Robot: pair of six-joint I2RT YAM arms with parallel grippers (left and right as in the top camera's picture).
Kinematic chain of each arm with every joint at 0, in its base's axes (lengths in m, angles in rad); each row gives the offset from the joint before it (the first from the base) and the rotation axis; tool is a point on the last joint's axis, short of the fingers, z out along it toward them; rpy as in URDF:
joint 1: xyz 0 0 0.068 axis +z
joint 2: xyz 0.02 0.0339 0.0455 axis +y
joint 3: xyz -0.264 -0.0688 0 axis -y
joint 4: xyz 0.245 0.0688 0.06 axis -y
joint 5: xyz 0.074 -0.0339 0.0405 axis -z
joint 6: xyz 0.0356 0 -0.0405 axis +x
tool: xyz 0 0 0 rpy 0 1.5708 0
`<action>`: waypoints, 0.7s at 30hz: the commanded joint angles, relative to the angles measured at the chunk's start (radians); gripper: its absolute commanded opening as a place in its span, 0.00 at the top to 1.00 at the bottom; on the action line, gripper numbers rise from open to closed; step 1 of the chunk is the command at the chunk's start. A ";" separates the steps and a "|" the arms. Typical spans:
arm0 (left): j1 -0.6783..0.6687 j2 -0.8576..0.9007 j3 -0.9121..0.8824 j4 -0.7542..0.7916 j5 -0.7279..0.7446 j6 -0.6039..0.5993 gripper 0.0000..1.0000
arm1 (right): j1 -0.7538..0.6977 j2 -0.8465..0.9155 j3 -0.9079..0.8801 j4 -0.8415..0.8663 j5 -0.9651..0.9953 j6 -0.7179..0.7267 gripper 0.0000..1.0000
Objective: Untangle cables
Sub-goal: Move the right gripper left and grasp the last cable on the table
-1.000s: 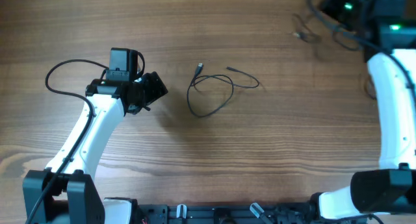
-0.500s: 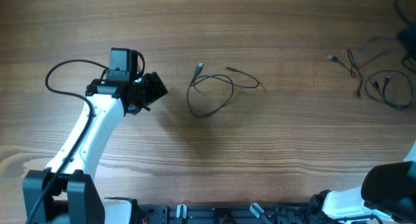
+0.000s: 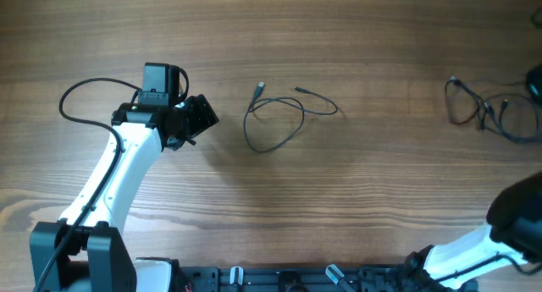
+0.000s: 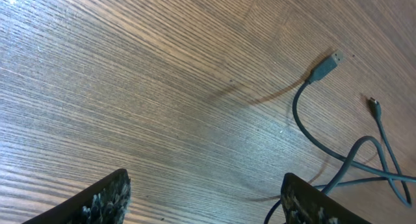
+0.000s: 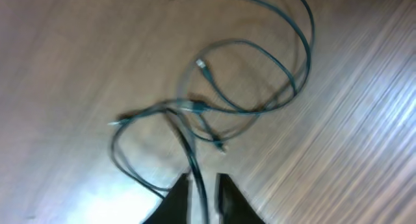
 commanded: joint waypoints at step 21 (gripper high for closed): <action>0.005 0.008 0.012 -0.101 -0.523 0.130 0.18 | 0.238 0.113 0.006 -0.083 -0.563 -0.438 0.44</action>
